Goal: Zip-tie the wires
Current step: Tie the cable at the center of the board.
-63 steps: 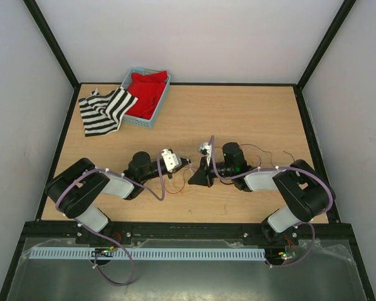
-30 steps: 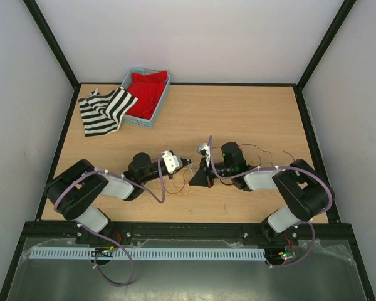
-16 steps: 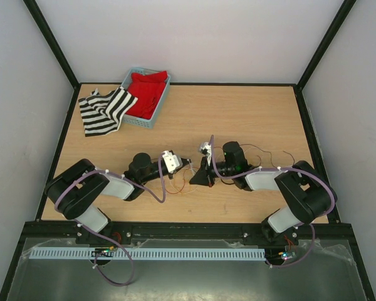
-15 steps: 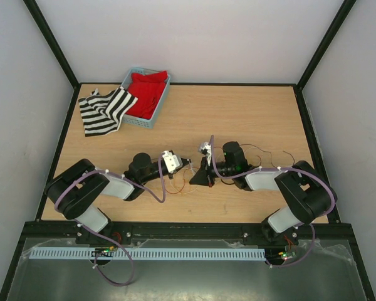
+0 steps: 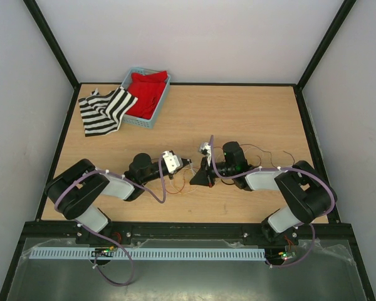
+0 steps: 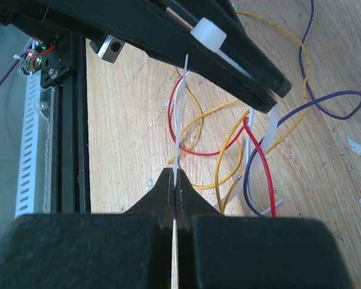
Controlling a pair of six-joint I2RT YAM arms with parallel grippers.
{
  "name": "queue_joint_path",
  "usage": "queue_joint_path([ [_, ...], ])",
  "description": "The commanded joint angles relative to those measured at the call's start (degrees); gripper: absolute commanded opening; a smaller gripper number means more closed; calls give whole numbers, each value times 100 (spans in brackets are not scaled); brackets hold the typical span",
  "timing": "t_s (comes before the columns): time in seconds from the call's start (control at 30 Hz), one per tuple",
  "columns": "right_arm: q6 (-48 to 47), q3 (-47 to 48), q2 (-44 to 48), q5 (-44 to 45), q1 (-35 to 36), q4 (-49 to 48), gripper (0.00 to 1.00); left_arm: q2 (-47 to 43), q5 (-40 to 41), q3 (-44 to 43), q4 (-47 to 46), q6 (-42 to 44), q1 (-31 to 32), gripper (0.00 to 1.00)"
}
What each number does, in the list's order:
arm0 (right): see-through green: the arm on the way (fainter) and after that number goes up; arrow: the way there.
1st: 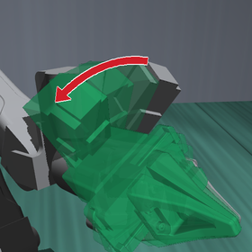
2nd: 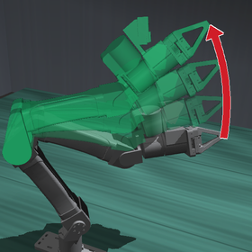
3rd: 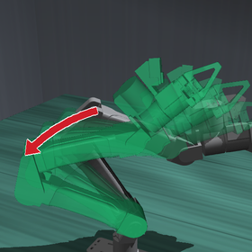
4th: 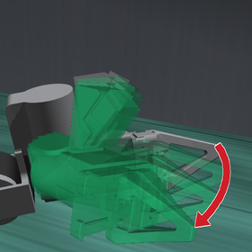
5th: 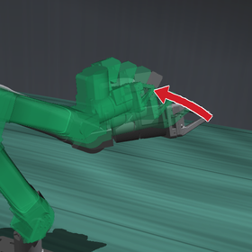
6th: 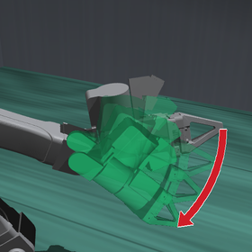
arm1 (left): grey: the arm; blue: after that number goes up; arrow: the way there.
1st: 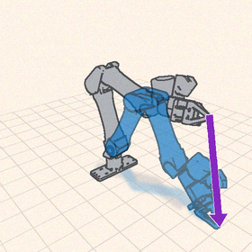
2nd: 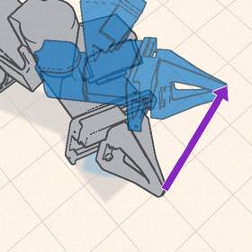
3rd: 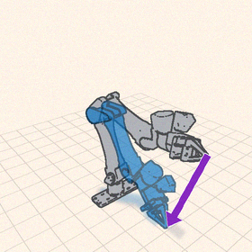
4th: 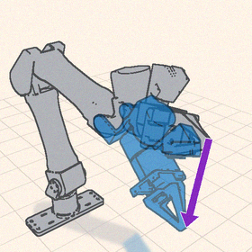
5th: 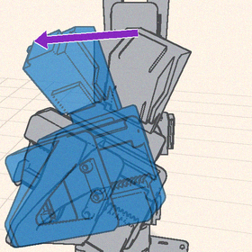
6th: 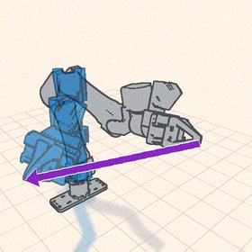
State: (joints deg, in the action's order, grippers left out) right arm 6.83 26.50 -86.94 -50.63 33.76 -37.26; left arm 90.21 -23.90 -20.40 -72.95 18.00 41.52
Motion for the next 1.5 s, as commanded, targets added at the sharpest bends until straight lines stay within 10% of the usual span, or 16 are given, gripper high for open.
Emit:
queue_joint_path([
  [0.0,-102,22,-40,-168,-18,112,0,36,69,10,-318,54,30,0],
  [1.47,-28,71,-72,-203,-110,158,0,58,106,58,-370,294,164,0],
])
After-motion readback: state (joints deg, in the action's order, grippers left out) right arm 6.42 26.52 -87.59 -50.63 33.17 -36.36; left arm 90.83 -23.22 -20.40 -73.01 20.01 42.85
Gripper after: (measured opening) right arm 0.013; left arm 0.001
